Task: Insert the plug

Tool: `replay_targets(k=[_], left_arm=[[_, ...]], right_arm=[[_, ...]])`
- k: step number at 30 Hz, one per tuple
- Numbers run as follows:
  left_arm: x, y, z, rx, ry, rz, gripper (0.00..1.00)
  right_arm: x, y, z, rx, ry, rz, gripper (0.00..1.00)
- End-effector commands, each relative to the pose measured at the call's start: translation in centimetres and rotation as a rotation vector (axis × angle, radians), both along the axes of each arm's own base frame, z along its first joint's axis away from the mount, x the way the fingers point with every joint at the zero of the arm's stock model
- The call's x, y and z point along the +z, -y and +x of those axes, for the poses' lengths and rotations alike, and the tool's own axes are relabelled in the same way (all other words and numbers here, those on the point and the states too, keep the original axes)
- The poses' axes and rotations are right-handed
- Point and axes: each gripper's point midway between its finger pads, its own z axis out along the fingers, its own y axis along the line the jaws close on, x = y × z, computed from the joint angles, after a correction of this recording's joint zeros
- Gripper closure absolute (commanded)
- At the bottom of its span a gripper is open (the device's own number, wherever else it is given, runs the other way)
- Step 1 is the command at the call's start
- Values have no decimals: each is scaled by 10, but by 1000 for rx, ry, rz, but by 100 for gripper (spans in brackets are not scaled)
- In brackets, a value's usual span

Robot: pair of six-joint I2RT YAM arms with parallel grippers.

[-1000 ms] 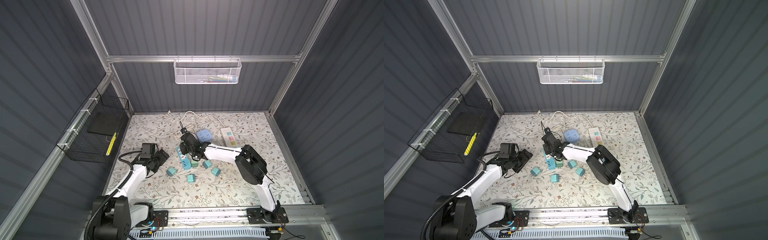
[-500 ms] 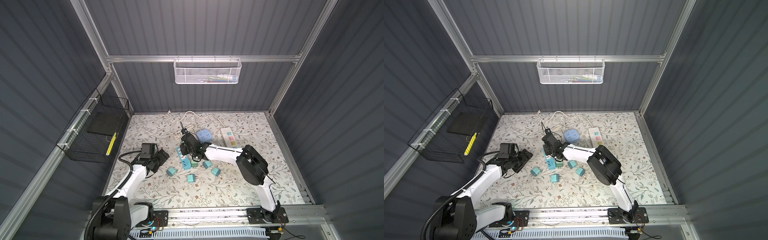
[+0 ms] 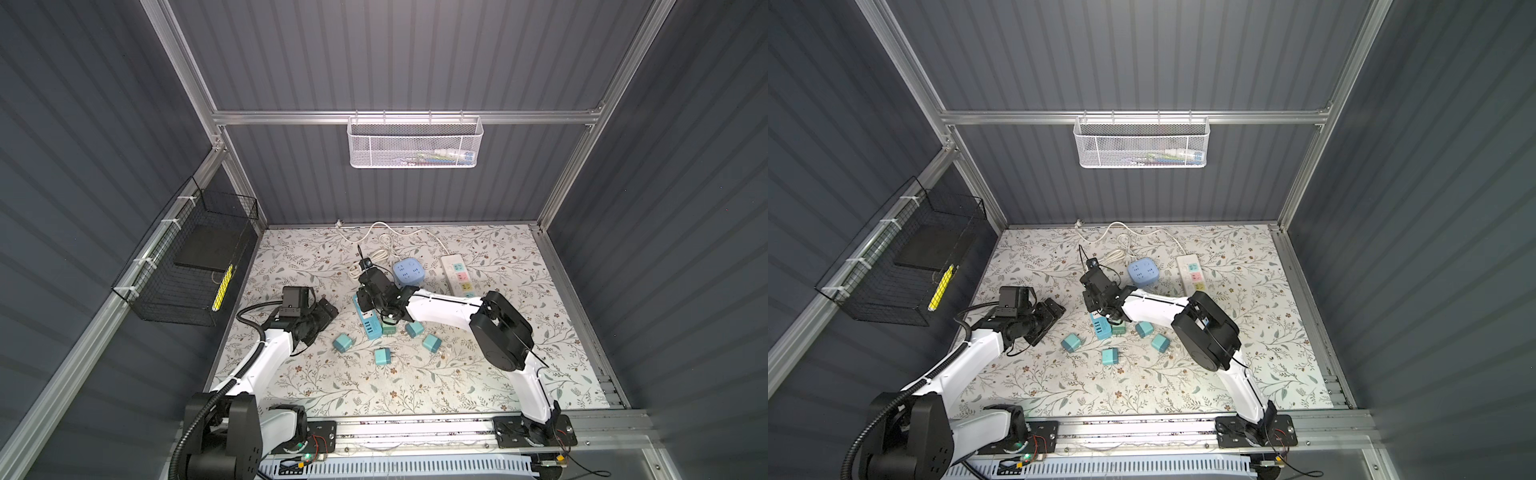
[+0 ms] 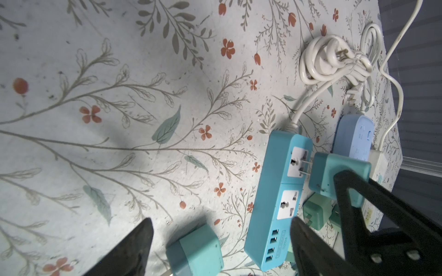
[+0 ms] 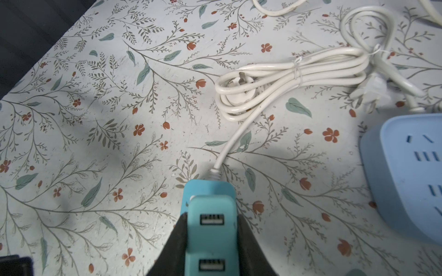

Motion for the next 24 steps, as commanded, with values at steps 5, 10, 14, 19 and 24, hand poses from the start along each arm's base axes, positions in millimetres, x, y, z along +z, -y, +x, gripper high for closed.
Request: replay_targets(k=[5,10,14,19,24], left_arm=[[7,-2,1,-18,19,4,10],[6,-2,1,-18,16,4,10],[4,-1,1,-19,15,-2,10],[6,-3,1,-13,21,7,10],[5,-5,-1,-6,18,14,9]], right_arm=[[-17,13,2,-66,10,-75,91],[-10,11,0,-47,2,-77,91],[-18,10,-1,-35,-5,-104,91],[-36,16,-6,-26,-12,-155,91],[-59,24,-16,-3,-14,-226,92]])
